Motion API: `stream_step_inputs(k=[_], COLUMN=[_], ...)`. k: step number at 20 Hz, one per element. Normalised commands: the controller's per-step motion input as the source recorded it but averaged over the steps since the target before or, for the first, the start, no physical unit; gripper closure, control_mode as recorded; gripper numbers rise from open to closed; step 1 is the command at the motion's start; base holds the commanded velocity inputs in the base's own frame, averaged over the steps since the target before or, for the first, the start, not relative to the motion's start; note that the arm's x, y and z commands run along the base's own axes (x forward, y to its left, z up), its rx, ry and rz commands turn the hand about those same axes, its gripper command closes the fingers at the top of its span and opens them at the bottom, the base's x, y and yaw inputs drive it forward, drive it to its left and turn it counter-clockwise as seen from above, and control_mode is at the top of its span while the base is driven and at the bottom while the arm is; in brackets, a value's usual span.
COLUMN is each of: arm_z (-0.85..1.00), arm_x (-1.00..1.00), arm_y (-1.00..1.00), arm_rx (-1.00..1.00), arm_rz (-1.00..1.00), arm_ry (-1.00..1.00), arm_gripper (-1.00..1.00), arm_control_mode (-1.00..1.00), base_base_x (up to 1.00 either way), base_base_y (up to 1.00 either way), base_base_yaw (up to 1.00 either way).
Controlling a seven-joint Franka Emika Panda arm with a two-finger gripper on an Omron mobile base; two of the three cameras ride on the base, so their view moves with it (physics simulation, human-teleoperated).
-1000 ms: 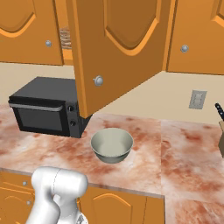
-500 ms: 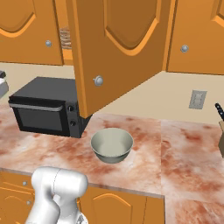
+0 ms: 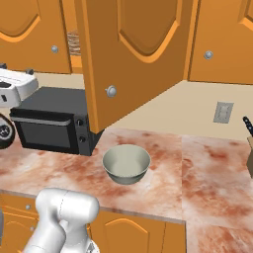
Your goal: Open the cabinet. Pick the tangerine and mango from the cabinet and place them into the bowl. Then close the cabinet.
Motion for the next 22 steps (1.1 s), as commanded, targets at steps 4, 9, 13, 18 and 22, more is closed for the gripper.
stream_step_inputs(k=[4,9,13,18,22], arm_z=[0.0,0.0,0.0,0.0,0.0], arm_x=[0.67,0.7,0.74,0.61,0.67], arm_y=[-0.08,0.0,0.0,0.0,0.0], arm_rx=[0.0,0.0,0.0,0.0,0.0], arm_rz=[0.0,0.0,0.0,-0.01,0.0], arm_ry=[0.0,0.0,0.0,0.0,0.0], arm_gripper=[-1.0,-1.0,-1.0,-1.0,-1.0], arm_control_mode=[-1.0,-1.0,-1.0,-1.0,-1.0], base_base_x=[0.0,0.0,0.0,0.0,0.0], base_base_y=[0.0,0.0,0.0,0.0,0.0], base_base_yaw=[0.0,0.0,0.0,0.0,0.0])
